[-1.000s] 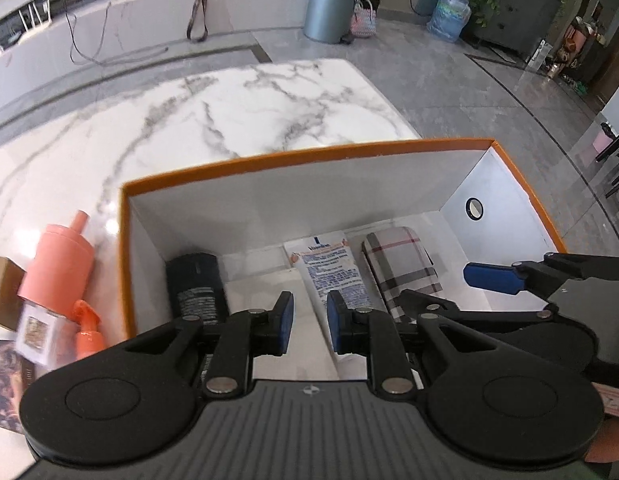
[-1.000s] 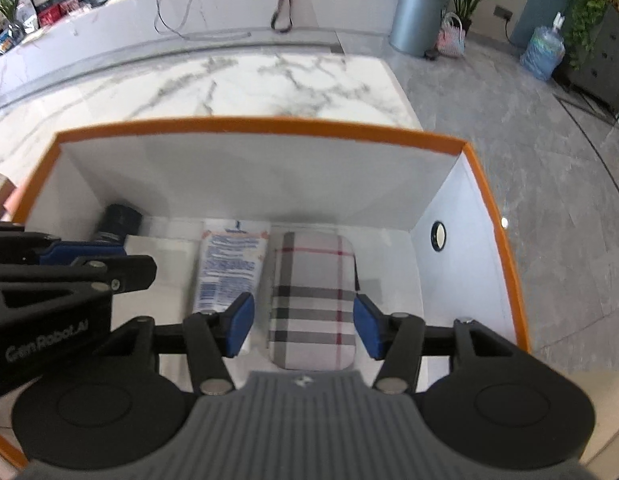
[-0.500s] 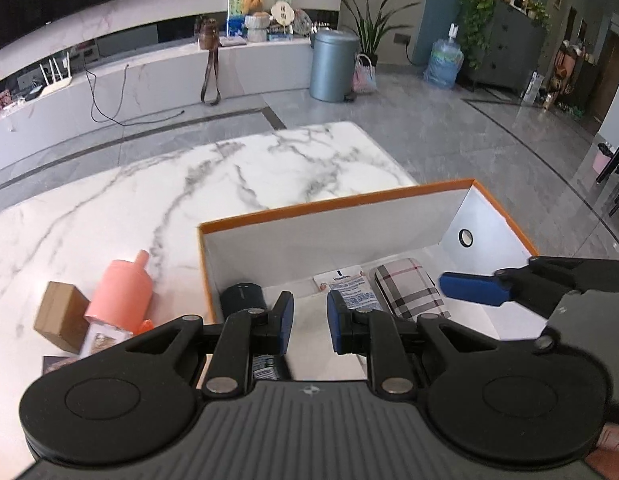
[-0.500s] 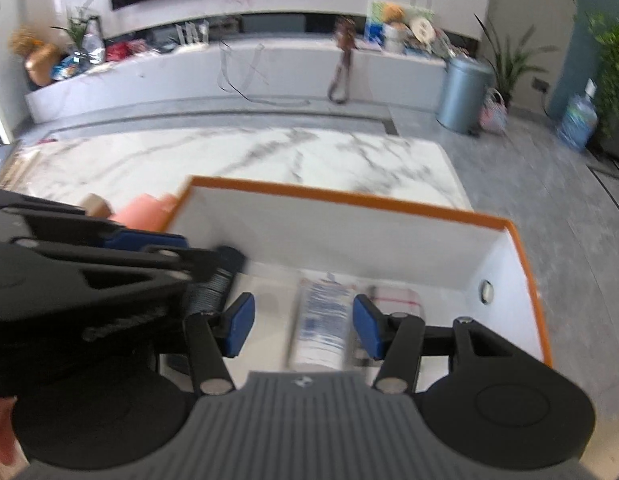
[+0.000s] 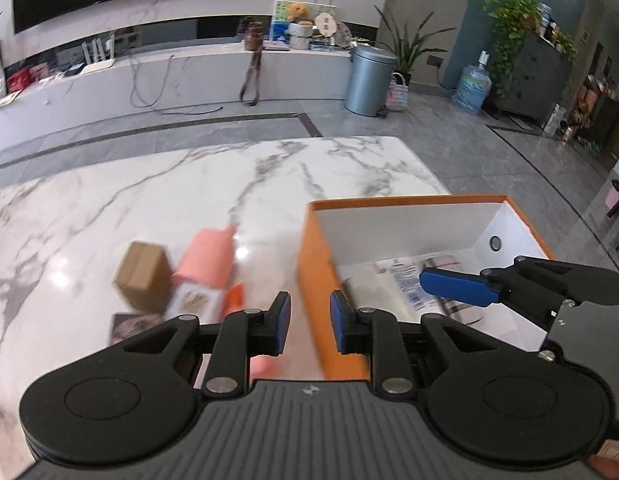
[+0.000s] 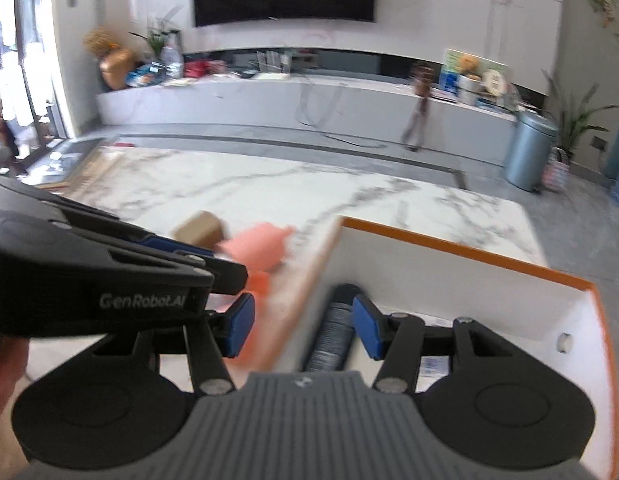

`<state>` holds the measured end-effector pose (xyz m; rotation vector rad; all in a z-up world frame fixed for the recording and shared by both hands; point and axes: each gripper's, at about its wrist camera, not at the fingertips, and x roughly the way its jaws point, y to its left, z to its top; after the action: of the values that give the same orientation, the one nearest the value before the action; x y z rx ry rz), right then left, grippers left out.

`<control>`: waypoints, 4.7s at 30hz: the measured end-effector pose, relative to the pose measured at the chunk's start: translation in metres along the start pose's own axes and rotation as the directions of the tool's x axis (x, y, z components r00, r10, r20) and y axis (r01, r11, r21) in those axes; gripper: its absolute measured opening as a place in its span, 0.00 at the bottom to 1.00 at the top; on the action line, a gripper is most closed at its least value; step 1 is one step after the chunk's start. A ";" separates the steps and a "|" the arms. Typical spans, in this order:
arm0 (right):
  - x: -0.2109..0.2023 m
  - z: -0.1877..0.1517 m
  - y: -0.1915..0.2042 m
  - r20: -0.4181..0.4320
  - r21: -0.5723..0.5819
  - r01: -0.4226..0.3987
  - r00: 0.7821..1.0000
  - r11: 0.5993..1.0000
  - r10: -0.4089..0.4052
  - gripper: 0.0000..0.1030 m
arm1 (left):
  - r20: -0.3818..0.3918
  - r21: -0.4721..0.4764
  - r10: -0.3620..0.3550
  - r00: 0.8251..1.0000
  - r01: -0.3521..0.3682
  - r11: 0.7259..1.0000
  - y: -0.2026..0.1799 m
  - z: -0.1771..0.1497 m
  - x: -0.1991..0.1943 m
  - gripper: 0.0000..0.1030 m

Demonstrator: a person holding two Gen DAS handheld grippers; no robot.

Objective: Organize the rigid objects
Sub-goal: 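Withdraw both open grippers from the orange box back over the table, then grasp the anime-print card box with the left gripper while the right gripper grasps the pink spray bottle, then lift the card box and pink spray bottle and carry them over the orange box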

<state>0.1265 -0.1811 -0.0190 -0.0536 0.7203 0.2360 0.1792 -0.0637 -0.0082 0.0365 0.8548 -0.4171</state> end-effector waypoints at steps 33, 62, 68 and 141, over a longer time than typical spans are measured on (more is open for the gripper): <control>0.142 0.010 0.074 -0.358 -0.093 -0.019 0.933 0.996 -0.015 0.45 | -0.152 -0.153 0.104 0.983 -0.128 0.980 0.152 -0.058 0.066 0.77; 0.142 -0.011 0.090 -0.399 -0.160 -0.069 0.917 0.985 -0.001 0.48 | -0.230 -0.034 0.186 0.955 -0.199 0.979 0.144 -0.071 0.082 0.64; 0.138 -0.012 0.088 -0.421 -0.113 -0.106 0.906 0.988 0.049 0.48 | -0.259 -0.039 0.185 0.948 -0.202 0.979 0.143 -0.074 0.079 0.66; -0.028 -0.021 -0.064 -0.104 0.273 0.123 0.990 0.954 -0.098 0.42 | -0.017 -0.021 -0.103 0.995 0.102 0.995 -0.003 -0.018 -0.017 0.64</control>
<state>0.1074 -0.2518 -0.0183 0.1653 0.8312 0.0227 0.1557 -0.0574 -0.0071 -0.0225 0.8812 -0.5048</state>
